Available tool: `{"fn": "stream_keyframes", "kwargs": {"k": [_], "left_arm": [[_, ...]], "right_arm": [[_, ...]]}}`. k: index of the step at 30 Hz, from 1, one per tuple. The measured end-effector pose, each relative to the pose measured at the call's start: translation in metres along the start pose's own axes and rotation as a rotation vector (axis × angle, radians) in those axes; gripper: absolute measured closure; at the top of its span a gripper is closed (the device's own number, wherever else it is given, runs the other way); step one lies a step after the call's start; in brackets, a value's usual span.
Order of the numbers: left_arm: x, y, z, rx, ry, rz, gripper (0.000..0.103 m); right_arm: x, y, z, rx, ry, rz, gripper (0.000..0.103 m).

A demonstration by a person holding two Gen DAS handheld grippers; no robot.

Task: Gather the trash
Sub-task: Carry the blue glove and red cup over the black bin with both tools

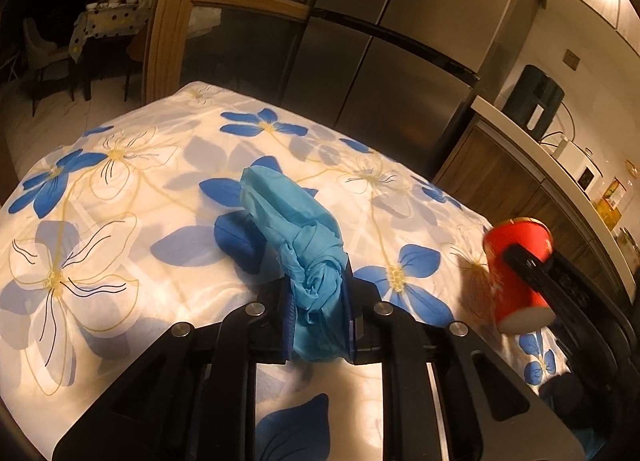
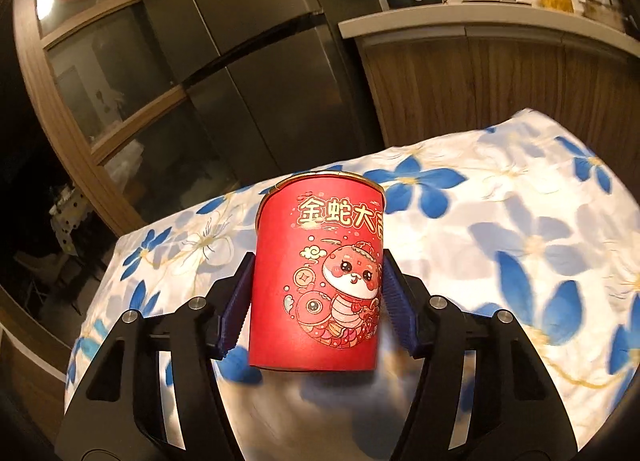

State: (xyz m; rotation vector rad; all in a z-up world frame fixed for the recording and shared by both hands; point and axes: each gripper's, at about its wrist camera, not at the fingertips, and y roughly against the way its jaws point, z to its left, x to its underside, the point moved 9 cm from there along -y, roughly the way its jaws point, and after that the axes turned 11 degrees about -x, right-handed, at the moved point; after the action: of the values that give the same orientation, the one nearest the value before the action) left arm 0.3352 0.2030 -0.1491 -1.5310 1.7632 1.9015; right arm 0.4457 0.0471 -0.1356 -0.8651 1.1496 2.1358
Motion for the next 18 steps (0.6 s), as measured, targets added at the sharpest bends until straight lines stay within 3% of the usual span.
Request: {"fn": "stream_keyframes", "kwargs": {"k": [18], "left_arm": [[0.024, 0.058, -0.059, 0.068, -0.177, -0.051, 0.087]], "right_arm": [[0.011, 0.124, -0.034, 0.039, 0.054, -0.099, 0.043]]}}
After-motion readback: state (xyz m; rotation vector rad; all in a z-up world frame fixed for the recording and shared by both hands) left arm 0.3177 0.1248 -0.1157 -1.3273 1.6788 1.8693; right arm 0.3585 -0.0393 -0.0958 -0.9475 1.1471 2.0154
